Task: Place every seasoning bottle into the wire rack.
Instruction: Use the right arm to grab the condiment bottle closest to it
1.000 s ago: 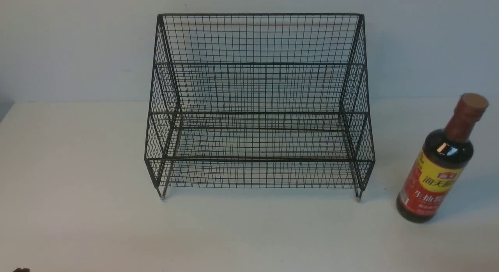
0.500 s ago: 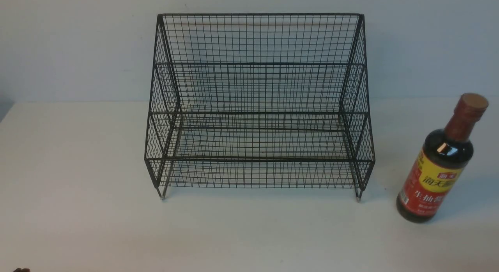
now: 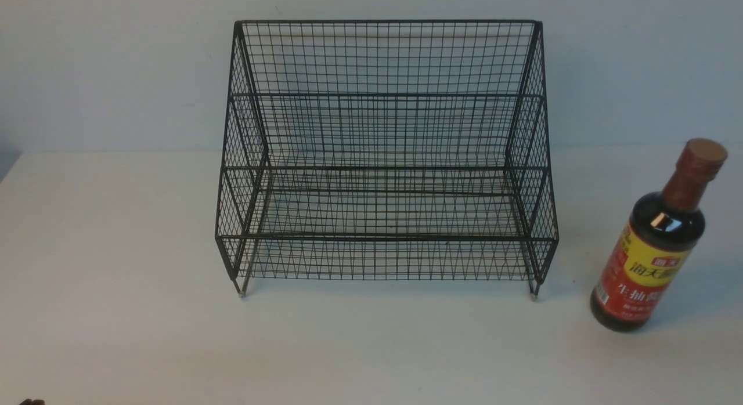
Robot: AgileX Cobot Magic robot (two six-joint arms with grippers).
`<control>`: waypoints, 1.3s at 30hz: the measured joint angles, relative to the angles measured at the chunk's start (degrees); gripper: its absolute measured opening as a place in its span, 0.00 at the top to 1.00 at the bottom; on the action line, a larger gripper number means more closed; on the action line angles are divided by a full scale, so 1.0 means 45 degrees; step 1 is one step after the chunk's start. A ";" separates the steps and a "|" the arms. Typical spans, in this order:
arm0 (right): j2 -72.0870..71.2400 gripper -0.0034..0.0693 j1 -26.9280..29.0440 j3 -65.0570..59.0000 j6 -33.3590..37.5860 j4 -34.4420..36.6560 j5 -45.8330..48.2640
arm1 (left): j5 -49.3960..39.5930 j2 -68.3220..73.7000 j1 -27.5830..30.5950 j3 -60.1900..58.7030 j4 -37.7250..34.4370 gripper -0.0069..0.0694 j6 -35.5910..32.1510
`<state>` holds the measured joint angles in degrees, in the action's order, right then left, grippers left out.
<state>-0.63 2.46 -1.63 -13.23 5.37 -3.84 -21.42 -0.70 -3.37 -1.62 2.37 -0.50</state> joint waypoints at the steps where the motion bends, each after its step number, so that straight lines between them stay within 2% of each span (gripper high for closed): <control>1: 0.0000 0.97 0.0000 0.0000 -0.0033 0.0027 -0.0420 | 0.0000 0.0000 0.0000 0.0000 0.0000 0.93 0.0000; 9: 0.0000 0.97 0.0000 0.0000 -0.0476 0.0159 -0.1244 | 0.0000 0.0000 0.0000 0.0000 0.0000 0.93 0.0000; 13: 0.0050 0.97 0.0000 0.0220 -0.1645 0.0482 -0.3707 | 0.0000 0.0000 0.0000 0.0000 0.0000 0.93 0.0000; 16: 0.0688 0.97 0.0000 0.1206 -0.1699 0.0374 -0.3996 | 0.0000 0.0000 0.0000 0.0000 0.0000 0.93 0.0000; 18: 0.1649 0.97 0.0000 0.2470 -0.1702 -0.0208 -0.3919 | 0.0000 0.0000 0.0000 0.0000 0.0000 0.93 0.0000; 21: 0.4174 0.97 0.0000 0.4555 -0.1823 -0.2424 -0.3399 | 0.0000 0.0000 0.0000 0.0000 0.0000 0.93 0.0000; 24: 0.5710 0.97 0.0000 0.5531 -0.2053 -0.3630 -0.3263 | 0.0000 0.0000 0.0000 0.0000 0.0000 0.93 0.0000; 27: 0.8276 0.97 0.0000 0.6838 -0.3182 -0.5458 -0.3253 | 0.0000 0.0000 0.0000 0.0000 0.0000 0.93 0.0000; 35: 1.1722 0.97 0.0000 0.7814 -0.4953 -0.6930 -0.3695 | 0.0000 0.0000 0.0000 0.0000 0.0000 0.93 0.0000; 39: 1.2853 0.92 0.0000 0.7851 -0.5432 -0.7528 -0.3949 | 0.0000 0.0000 0.0000 0.0000 0.0000 0.93 0.0000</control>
<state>57.21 2.46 33.70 -37.67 -28.50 -21.62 -21.42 -0.70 -3.37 -1.62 2.37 -0.50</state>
